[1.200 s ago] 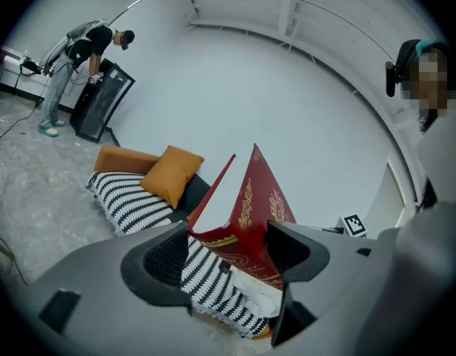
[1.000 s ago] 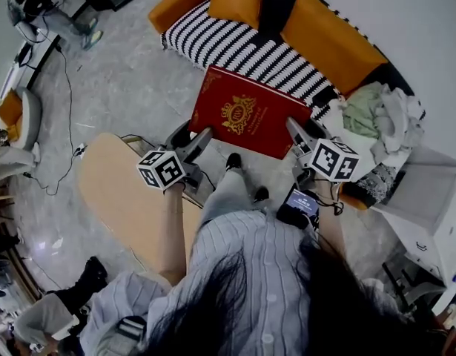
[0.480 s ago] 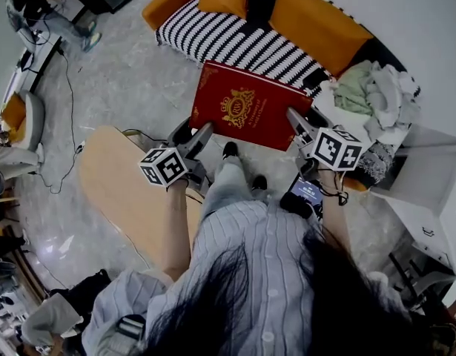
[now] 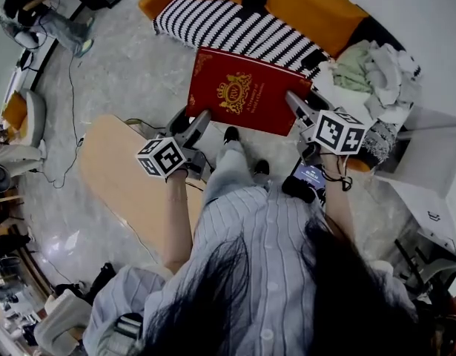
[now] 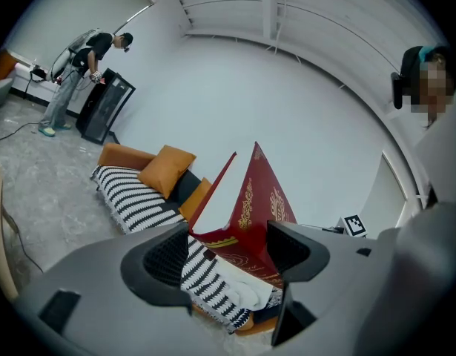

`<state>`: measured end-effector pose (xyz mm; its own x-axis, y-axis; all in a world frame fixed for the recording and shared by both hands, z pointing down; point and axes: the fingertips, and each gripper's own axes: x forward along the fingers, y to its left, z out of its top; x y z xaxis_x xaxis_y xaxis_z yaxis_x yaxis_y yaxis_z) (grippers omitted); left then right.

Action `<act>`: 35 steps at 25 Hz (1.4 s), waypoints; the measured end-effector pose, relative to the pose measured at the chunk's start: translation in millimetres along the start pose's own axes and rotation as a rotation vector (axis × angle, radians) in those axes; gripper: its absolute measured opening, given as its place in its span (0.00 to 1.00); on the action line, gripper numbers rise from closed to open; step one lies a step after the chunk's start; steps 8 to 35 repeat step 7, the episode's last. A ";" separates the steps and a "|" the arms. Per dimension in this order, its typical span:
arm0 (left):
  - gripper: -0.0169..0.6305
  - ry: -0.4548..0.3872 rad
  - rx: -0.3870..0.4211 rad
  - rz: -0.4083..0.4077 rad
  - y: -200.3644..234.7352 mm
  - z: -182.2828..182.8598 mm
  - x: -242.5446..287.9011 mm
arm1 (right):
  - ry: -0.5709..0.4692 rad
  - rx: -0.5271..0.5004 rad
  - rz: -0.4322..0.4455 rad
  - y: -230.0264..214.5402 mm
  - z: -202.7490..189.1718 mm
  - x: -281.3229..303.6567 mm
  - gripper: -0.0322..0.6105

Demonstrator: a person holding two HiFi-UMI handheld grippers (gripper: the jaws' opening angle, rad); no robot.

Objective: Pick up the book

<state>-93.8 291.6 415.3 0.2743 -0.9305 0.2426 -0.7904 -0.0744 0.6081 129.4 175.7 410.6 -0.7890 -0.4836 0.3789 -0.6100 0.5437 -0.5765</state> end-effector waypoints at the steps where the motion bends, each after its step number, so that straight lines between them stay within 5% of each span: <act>1: 0.55 -0.002 -0.001 0.001 -0.2 0.0 -0.6 | 0.001 0.000 0.002 0.7 0.1 0.1 0.45; 35: 0.55 -0.003 0.001 0.005 2.6 3.2 5.4 | -0.007 -0.004 0.011 0.2 6.9 5.8 0.45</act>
